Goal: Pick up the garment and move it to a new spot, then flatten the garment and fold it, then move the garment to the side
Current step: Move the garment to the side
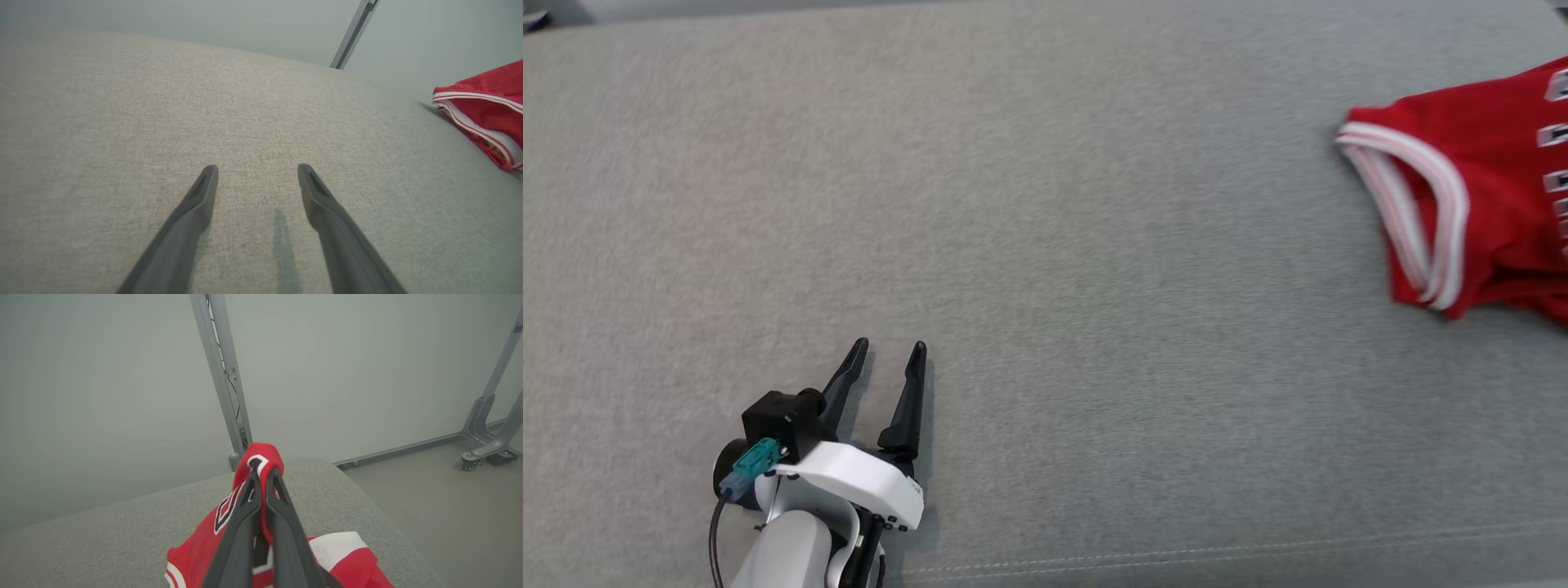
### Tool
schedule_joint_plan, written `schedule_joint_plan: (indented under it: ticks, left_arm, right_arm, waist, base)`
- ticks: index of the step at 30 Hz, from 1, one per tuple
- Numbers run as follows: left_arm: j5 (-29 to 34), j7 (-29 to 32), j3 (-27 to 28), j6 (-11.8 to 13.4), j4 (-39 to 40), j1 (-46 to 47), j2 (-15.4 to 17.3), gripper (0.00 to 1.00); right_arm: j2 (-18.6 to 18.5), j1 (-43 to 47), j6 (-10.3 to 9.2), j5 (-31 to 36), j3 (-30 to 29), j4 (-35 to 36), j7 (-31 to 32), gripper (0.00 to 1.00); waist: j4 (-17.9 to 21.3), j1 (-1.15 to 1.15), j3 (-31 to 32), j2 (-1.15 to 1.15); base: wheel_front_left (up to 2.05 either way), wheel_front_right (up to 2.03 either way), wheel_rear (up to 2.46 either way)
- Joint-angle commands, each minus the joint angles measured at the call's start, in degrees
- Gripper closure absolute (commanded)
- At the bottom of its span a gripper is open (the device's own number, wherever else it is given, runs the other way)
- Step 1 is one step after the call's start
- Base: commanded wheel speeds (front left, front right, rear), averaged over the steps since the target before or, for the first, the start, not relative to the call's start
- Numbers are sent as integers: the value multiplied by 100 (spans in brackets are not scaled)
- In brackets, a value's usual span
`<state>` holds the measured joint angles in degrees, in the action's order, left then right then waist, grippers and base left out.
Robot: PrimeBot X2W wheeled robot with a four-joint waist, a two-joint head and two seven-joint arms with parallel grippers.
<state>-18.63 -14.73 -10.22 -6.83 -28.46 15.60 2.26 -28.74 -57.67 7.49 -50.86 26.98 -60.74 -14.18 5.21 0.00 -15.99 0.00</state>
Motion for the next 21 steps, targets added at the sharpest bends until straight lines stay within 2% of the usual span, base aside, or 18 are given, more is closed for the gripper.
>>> schedule_joint_plan:
  ticks: [1,3,4,5,6,7,12,15,18,21]
  left_arm:
    - [95,-27,159,-24,165,176,62,0]
    - [106,-27,165,-30,175,204,62,0]
    - [115,-27,160,-33,180,223,62,0]
    - [115,-27,160,-33,180,223,62,0]
    - [120,-27,150,-36,183,245,62,0]
    - [119,-27,141,-38,187,265,62,0]
    - [109,-27,120,-46,291,400,62,0]
    - [125,-27,151,-47,332,412,62,0]
    - [137,-27,252,-22,356,364,62,0]
    - [169,-27,349,2,367,286,62,0]
  right_arm:
    - [-203,-149,0,200,-151,-175,-82,100]
    - [-290,-294,0,379,-343,-480,-82,100]
    - [-350,-373,0,502,-438,-664,-82,88]
    - [-350,-373,0,502,-438,-664,-82,88]
    - [-386,-425,0,644,-502,-884,-82,33]
    - [-399,-463,0,739,-586,-1052,-82,0]
    - [-853,-635,0,1510,-1443,-1261,-82,0]
    - [-850,-510,0,2075,-2133,-895,-82,0]
    - [-509,-117,0,2770,-2796,-179,-82,0]
    - [82,428,0,3433,-3389,657,-82,0]
  waist:
    - [-355,0,-342,0]
    - [-453,0,-435,0]
    - [-491,0,-481,0]
    - [-491,0,-481,0]
    - [-526,0,-518,0]
    - [-558,0,-547,0]
    - [-687,0,-624,0]
    - [-711,0,-549,0]
    - [-693,0,-395,0]
    - [-656,0,-208,0]
  base:
    - [0,0,0]
    - [0,0,0]
    - [0,0,0]
    - [0,0,0]
    - [0,0,0]
    - [0,0,0]
    - [0,0,0]
    - [0,0,0]
    - [0,0,0]
    - [0,0,0]
